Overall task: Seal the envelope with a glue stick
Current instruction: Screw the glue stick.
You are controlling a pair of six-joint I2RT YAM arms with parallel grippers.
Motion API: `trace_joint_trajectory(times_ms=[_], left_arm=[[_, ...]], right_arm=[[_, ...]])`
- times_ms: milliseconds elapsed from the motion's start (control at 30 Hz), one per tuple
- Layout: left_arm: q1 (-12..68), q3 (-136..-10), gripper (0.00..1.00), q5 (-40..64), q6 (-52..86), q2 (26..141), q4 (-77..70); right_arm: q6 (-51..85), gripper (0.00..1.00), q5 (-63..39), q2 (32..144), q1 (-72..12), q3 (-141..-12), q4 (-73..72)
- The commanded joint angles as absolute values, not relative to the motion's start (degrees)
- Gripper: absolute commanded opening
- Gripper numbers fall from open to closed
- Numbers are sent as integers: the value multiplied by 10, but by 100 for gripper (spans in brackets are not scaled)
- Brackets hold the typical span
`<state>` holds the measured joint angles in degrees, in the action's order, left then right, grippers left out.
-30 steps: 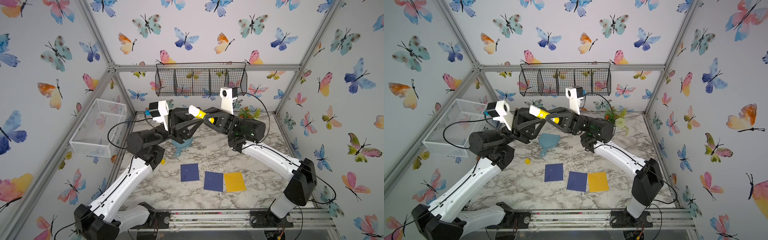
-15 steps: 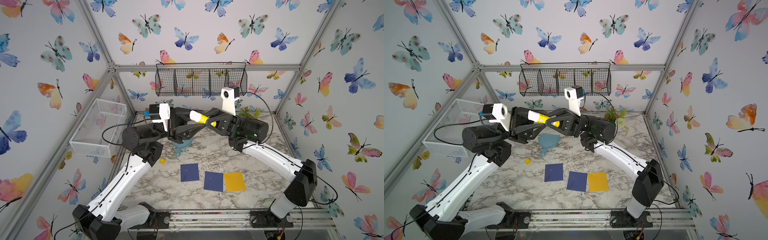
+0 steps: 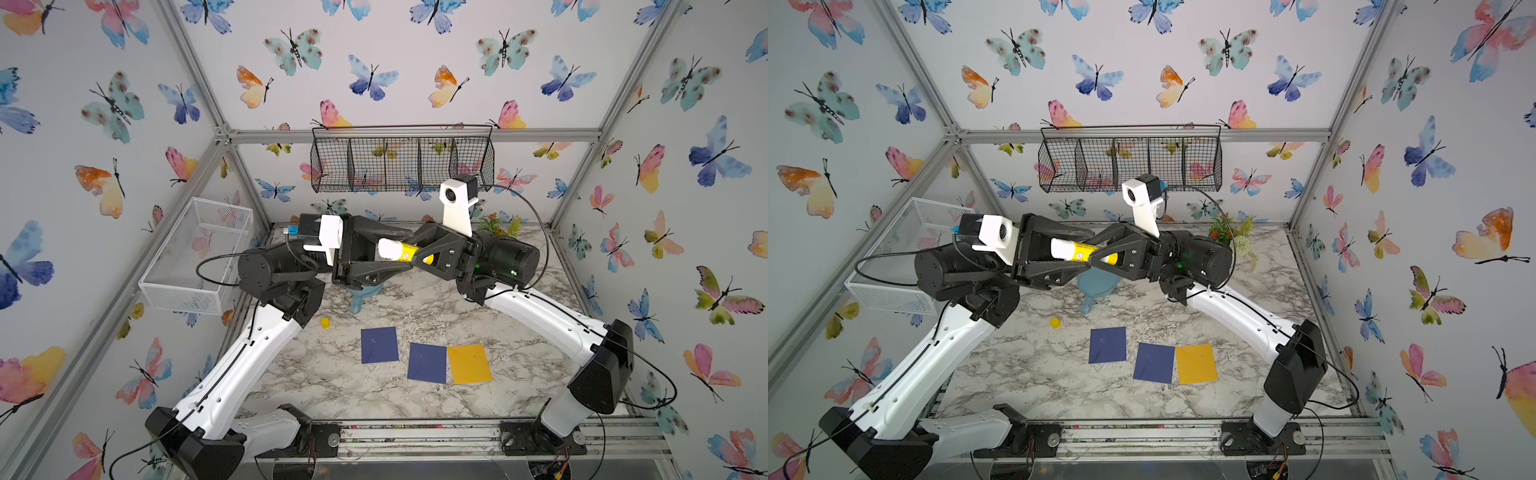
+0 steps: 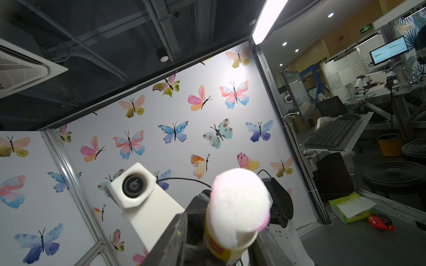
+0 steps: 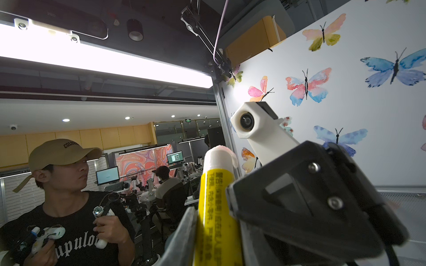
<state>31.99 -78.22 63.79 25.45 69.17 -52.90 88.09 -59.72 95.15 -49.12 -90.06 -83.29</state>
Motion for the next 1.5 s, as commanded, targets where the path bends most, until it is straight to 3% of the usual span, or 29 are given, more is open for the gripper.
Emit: trace_joint_trajectory(times_ms=[0,133,433,633,800,933,1467], left_arm=[[337,-793,47,680,254,693,-520],[342,-795,43,685,243,689,-511],[349,-795,19,683,221,690,-491],[349,-787,11,655,196,677,-465],[350,-778,8,623,170,661,-441],[350,-766,6,593,164,648,-439],[349,-707,5,498,193,598,-468]], right_arm=[[888,2,-610,975,-496,-905,-794],[889,2,-610,977,-497,-906,-794],[883,2,-610,976,-497,-906,-782],[861,15,-609,969,-497,-903,-763],[822,31,-607,954,-497,-893,-727],[792,39,-607,940,-497,-888,-697],[559,47,-541,853,-496,-840,-471]])
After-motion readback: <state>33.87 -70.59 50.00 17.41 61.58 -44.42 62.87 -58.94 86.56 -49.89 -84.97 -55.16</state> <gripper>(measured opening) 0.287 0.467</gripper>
